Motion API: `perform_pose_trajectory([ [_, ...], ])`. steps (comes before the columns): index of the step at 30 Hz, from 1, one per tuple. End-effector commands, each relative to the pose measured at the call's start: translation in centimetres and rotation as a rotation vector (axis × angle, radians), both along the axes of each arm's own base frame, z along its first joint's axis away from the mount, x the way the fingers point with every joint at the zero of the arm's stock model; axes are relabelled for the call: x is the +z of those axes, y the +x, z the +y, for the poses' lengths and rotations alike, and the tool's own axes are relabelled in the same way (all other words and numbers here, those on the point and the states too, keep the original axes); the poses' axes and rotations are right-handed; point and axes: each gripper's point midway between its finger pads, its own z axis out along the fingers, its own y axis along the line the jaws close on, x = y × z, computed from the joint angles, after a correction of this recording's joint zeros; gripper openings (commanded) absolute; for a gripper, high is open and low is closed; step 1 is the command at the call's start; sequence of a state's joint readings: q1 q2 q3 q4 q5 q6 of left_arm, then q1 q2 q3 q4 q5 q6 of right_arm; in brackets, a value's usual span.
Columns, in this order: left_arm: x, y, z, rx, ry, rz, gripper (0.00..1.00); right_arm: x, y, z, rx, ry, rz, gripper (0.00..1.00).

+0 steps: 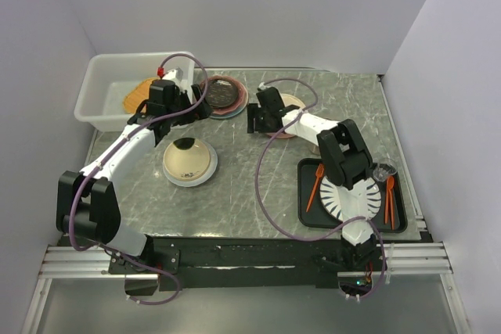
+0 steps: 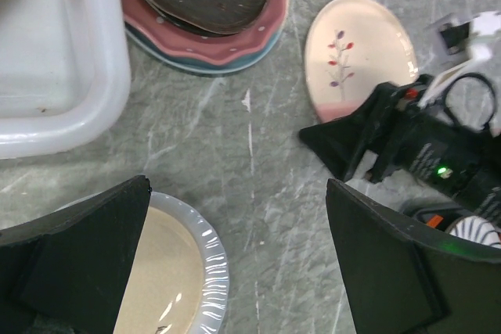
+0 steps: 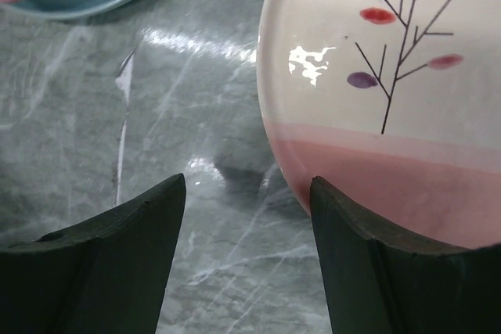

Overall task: Place the plates into the plastic bin on the countertop
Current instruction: Move the plate to the center of the board.

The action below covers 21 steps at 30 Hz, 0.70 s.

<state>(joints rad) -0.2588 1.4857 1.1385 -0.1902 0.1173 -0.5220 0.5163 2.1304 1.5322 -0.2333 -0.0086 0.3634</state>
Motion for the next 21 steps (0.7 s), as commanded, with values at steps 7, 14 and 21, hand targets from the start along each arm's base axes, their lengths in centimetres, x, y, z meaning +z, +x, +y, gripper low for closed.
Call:
perform_pose_trajectory([
  [7, 0.7, -0.1, -2.3, -0.09, -0.101, -0.029, 0.99, -1.9, -9.2, 3.6, 0.163, 0.016, 0.173, 0.71],
  [14, 0.1, -0.4, -2.8, -0.108, -0.125, -0.015, 0.99, -2.7, -14.0, 4.6, 0.226, 0.036, 0.244, 0.71],
  [21, -0.5, -0.5, -3.1, -0.123, -0.138, -0.002, 0.99, -2.4, -19.0, 6.5, 0.309, 0.04, 0.269, 0.71],
])
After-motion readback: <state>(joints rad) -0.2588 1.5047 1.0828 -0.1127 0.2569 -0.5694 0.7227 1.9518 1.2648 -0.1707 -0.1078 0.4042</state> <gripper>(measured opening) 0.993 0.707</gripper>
